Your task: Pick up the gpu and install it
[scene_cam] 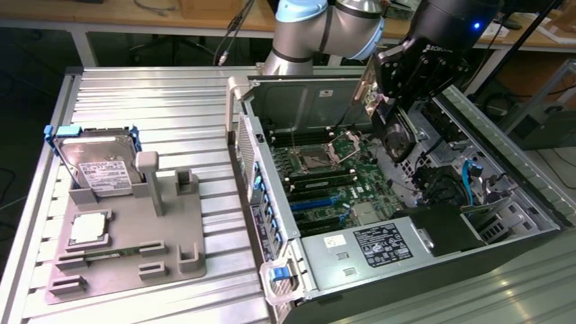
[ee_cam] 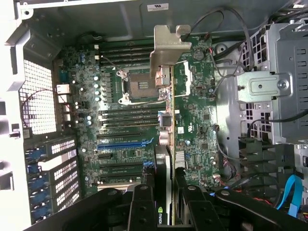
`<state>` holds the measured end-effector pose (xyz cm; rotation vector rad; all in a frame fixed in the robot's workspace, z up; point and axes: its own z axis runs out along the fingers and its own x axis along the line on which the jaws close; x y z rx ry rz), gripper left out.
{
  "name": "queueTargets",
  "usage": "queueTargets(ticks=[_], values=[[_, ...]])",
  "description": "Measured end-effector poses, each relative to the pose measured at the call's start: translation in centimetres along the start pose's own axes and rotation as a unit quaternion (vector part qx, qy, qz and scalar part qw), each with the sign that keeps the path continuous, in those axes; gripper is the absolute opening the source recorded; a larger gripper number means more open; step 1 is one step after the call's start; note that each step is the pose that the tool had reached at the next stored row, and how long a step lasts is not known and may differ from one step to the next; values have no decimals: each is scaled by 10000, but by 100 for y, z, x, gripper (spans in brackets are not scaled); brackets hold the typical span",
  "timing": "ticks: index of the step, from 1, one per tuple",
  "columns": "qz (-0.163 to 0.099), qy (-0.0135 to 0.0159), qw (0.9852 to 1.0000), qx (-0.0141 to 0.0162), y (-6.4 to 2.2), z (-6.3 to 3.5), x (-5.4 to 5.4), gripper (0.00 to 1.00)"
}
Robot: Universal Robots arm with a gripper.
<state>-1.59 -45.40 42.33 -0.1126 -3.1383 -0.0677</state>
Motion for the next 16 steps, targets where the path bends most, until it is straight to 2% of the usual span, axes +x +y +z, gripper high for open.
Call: queueTargets(ticks=[16], values=[[-411,18,9992,1,0,0,0,27]])
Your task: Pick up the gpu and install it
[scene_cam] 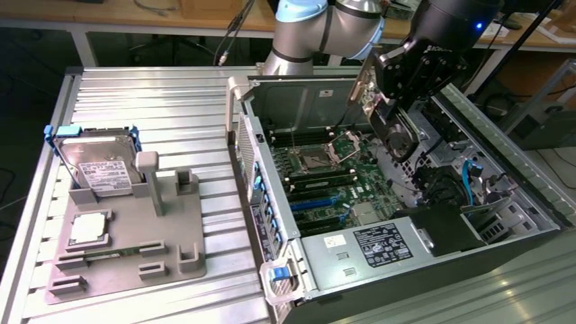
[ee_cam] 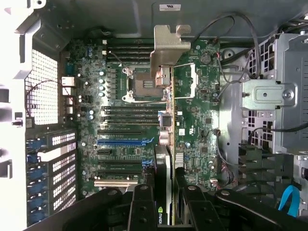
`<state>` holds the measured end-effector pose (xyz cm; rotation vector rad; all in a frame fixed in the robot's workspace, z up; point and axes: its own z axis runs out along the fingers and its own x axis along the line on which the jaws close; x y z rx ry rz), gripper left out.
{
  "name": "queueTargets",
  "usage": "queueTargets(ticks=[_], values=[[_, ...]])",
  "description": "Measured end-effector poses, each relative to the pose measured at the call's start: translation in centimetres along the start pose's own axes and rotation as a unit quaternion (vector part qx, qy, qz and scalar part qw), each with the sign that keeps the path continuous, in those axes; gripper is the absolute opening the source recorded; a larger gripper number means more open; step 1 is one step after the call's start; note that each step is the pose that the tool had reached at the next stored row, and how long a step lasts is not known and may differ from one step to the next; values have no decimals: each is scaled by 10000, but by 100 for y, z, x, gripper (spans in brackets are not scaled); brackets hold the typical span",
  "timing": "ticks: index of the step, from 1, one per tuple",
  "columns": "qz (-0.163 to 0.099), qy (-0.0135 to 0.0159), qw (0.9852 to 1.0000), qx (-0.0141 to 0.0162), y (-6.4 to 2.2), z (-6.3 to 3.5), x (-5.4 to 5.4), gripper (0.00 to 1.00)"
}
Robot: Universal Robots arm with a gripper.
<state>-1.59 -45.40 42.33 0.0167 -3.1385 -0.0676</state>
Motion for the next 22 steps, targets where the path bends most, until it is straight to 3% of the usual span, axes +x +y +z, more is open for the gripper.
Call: queueTargets(ticks=[22], values=[[-532,23,9986,1,0,0,0,27]])
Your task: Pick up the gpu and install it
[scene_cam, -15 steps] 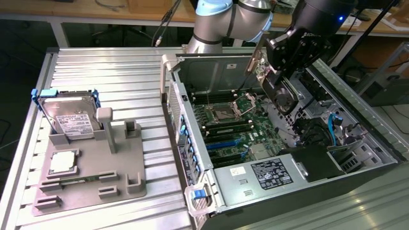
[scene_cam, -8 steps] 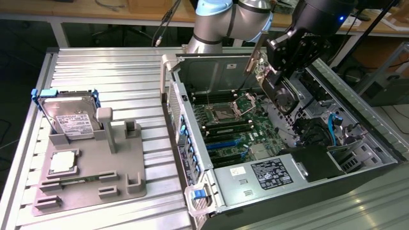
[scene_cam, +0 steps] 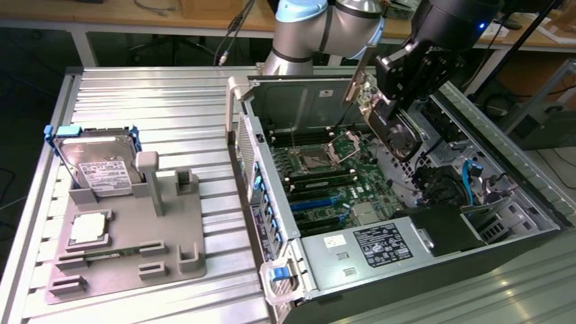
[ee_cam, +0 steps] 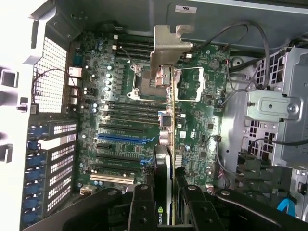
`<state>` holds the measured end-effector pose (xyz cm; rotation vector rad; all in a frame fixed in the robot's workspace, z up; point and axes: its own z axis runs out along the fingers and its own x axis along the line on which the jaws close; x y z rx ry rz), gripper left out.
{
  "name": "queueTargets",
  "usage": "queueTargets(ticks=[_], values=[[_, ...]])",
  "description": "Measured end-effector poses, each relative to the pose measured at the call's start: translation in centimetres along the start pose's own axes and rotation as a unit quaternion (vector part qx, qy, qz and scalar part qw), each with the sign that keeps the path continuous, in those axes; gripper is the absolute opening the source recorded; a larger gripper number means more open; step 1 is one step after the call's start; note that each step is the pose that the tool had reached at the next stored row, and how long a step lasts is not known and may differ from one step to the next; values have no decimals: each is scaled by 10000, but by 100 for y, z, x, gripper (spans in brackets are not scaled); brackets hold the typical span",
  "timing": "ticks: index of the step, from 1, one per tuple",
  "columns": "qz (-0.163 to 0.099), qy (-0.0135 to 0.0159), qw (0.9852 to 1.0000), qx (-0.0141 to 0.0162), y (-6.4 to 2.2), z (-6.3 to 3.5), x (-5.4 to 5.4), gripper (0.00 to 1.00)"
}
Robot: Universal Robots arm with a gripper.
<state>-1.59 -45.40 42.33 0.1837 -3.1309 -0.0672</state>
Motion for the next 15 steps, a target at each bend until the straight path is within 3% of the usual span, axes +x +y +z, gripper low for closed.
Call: queueTargets(ticks=[15], values=[[-293,12,9996,0,0,0,0,27]])
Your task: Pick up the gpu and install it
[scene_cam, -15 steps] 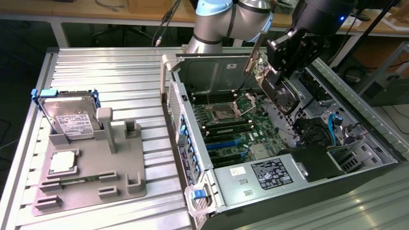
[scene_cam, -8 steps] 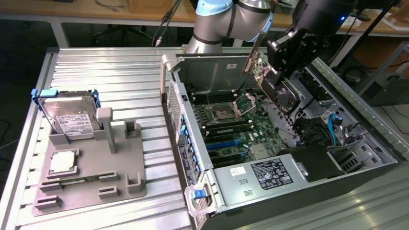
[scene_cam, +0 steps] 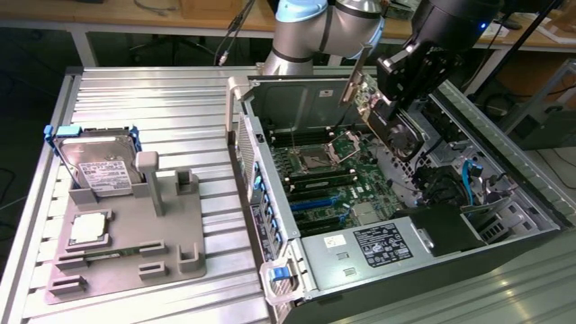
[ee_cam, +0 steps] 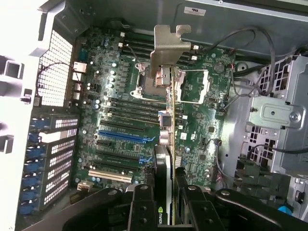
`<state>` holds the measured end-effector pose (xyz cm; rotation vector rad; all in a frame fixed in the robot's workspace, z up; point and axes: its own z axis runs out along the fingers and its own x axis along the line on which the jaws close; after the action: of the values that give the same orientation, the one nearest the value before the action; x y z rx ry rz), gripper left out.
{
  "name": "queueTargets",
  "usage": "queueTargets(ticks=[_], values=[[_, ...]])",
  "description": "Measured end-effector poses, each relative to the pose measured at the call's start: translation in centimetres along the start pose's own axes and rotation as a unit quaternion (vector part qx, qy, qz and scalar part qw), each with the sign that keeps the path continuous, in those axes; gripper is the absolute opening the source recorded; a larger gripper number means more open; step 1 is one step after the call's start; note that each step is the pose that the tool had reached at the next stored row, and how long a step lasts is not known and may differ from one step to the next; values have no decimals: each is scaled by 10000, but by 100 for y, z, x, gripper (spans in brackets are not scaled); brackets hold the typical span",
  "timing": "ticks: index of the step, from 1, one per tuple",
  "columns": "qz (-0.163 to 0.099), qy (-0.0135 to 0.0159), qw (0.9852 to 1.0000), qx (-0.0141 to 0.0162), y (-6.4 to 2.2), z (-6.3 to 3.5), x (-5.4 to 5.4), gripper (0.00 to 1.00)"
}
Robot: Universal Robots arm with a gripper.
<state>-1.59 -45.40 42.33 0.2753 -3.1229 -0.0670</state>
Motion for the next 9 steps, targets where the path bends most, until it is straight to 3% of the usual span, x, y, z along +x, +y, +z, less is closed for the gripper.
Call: queueTargets(ticks=[9], values=[[-168,7,9999,1,0,0,0,27]])
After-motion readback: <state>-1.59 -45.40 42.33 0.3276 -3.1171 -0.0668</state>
